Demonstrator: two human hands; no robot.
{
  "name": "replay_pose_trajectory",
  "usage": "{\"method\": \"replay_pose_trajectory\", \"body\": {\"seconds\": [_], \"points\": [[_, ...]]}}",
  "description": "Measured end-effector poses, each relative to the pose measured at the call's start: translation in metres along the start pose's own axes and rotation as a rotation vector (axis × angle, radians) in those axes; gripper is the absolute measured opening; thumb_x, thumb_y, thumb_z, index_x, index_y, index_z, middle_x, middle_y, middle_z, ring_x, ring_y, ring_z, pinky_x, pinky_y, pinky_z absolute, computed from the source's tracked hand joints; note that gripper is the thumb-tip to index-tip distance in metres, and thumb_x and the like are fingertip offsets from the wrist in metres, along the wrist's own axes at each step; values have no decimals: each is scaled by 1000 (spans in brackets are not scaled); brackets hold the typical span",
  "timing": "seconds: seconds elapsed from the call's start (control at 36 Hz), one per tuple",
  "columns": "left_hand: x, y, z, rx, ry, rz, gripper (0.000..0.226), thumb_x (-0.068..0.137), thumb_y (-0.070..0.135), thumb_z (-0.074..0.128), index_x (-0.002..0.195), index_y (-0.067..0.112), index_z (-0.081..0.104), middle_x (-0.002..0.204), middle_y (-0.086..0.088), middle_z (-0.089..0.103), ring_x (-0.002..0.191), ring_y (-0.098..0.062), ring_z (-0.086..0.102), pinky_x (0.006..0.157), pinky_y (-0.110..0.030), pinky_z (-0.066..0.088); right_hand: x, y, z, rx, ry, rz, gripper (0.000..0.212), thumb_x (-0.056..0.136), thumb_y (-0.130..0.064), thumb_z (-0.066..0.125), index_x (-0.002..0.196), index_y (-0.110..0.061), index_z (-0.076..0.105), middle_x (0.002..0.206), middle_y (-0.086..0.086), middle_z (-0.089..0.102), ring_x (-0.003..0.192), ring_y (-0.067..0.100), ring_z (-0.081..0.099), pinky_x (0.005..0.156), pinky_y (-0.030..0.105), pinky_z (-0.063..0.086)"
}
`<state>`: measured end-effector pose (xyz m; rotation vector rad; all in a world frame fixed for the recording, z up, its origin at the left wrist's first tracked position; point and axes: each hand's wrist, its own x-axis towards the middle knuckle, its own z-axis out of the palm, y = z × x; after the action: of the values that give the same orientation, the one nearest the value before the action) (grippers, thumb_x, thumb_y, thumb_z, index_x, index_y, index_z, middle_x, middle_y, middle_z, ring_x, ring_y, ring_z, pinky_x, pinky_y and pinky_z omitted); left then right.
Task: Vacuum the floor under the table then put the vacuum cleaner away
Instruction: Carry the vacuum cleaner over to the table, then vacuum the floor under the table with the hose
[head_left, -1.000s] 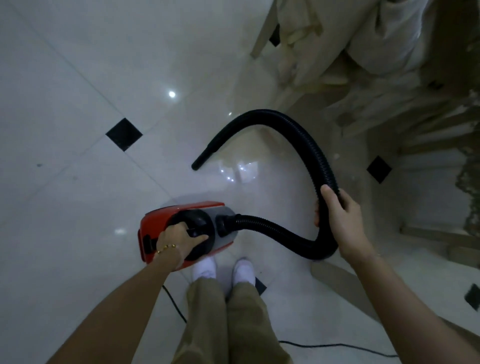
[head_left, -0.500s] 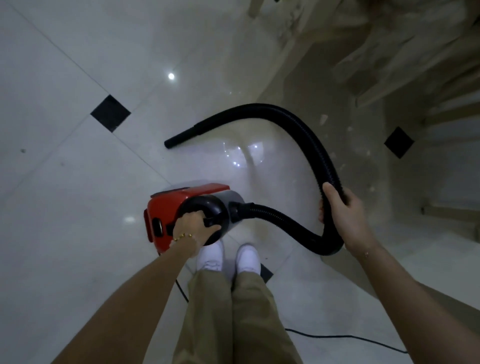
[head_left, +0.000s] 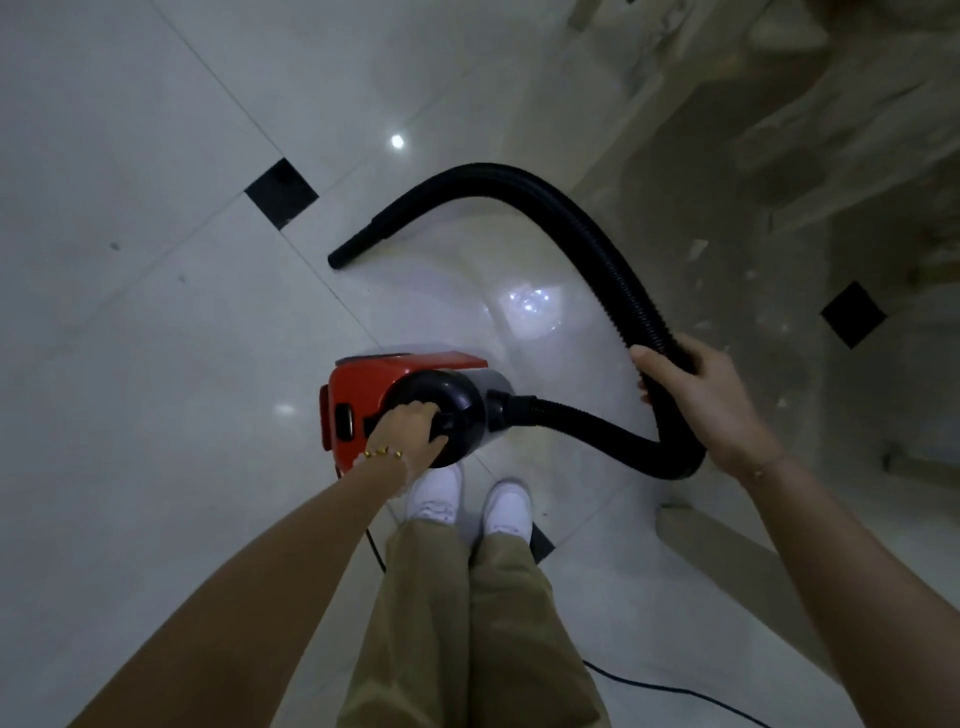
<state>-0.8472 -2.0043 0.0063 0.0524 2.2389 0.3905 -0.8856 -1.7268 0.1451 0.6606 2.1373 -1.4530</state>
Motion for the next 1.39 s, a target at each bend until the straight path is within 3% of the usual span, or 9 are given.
{"method": "replay_pose_trajectory", "body": {"seconds": [0.11,0.19,0.36,0.56,0.69,0.86,1.17,1.28,1.39], "points": [[-10,-4,-5,-93,36,-23,44,93,22,52,134,7,45,131,-13,53,120,-27,50,102,-36,40,5,-23,3,-147,-106,-46,19,91,-24,62,107,-15,60,83,4,60,74,19,59,71,29,45],[-19,-16,-13,-170,82,-83,46,94,20,50,137,7,42,135,-14,50,124,-28,46,103,-36,38,11,-41,12,-198,-169,-87,48,92,-22,60,135,-32,43,94,-4,59,72,15,59,71,28,49],[-33,-63,-18,-344,155,-227,40,90,21,55,127,6,51,125,-16,55,113,-30,53,92,-37,44,20,-56,50,-296,-186,-173,35,89,-43,59,122,-39,49,84,-10,58,74,17,57,68,37,54],[-26,-113,10,-656,117,-256,84,68,52,70,140,23,37,135,-3,51,122,-23,50,102,-44,44,39,-49,77,-370,-150,-187,29,88,-44,60,115,-44,50,83,-2,61,74,23,60,72,43,56],[-7,-120,38,-847,73,-224,121,55,55,79,146,42,1,147,3,34,133,-21,39,106,-44,40,44,-39,84,-488,-183,-203,19,83,-52,59,98,-59,49,88,-6,65,74,25,64,73,45,56],[3,-110,51,-779,-27,-224,142,52,63,76,142,33,-30,159,4,-5,143,-26,21,111,-50,34,47,-38,90,-478,-128,-202,22,83,-48,62,102,-56,52,83,-9,65,73,22,65,63,37,54],[17,-131,34,-325,-217,-176,110,79,48,67,149,15,-12,160,-5,-7,144,-28,17,119,-38,18,42,-28,89,-484,-135,-140,43,71,-67,56,109,-48,55,85,-7,66,73,20,66,69,36,52],[19,-121,21,-486,-240,-269,102,81,29,69,151,17,-5,159,-8,8,138,-31,30,111,-39,34,28,-25,81,-486,-129,-140,45,72,-64,55,114,-48,53,92,-15,64,84,18,64,76,39,55],[11,-104,-18,-680,-35,-321,66,87,15,60,146,16,32,149,-9,36,133,-27,39,108,-30,33,11,-25,72,-377,-108,-120,29,80,-53,62,106,-58,51,99,-20,63,94,11,62,84,37,52]]}}
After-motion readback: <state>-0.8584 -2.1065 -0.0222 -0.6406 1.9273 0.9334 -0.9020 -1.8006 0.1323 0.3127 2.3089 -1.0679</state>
